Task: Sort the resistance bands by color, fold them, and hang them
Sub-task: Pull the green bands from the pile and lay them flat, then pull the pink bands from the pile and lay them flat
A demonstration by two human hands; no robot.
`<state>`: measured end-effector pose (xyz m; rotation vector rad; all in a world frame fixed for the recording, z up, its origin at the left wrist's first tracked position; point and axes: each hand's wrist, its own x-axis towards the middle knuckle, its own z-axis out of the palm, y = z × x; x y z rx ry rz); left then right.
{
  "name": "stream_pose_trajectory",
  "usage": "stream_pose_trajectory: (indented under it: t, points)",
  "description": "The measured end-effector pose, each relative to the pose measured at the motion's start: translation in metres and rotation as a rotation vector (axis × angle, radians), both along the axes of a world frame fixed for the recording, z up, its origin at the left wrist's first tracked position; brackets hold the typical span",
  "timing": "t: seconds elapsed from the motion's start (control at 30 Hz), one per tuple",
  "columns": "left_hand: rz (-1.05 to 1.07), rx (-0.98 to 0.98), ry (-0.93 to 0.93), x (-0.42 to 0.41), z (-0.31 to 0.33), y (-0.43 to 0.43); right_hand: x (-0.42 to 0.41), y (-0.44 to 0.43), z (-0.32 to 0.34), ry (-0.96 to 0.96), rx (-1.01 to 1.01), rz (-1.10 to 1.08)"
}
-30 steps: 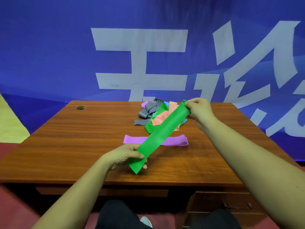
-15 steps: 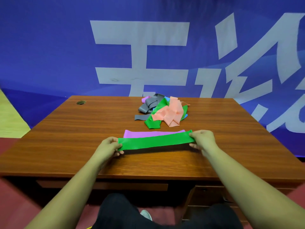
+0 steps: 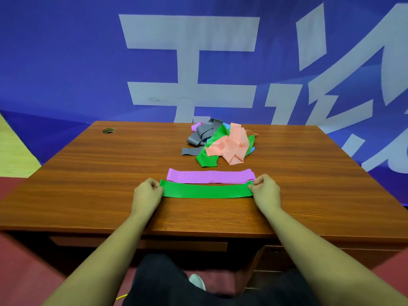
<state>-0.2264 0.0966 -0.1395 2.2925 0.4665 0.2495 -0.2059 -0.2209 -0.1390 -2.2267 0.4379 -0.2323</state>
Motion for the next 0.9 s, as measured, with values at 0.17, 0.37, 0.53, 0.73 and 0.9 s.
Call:
stream_pose_trajectory:
  t: [0.17,0.37,0.53,0.73,0.9]
  points:
    - [-0.038,0.032,0.008,0.004,-0.011,0.001,-0.001,-0.002,-0.015,-0.056,-0.205,0.019]
    - [-0.072,0.194,-0.086,0.005,-0.022,0.0,-0.003,-0.007,-0.026,-0.12,-0.356,0.034]
    - [-0.17,0.218,-0.211,0.031,-0.002,-0.009,0.02,-0.002,-0.001,-0.21,-0.393,0.178]
    - [-0.324,0.235,-0.145,0.094,0.028,-0.039,0.072,0.034,0.033,-0.146,-0.405,0.399]
    - [-0.402,0.245,-0.091,0.143,0.025,-0.065,0.122,0.047,0.033,-0.159,-0.529,0.435]
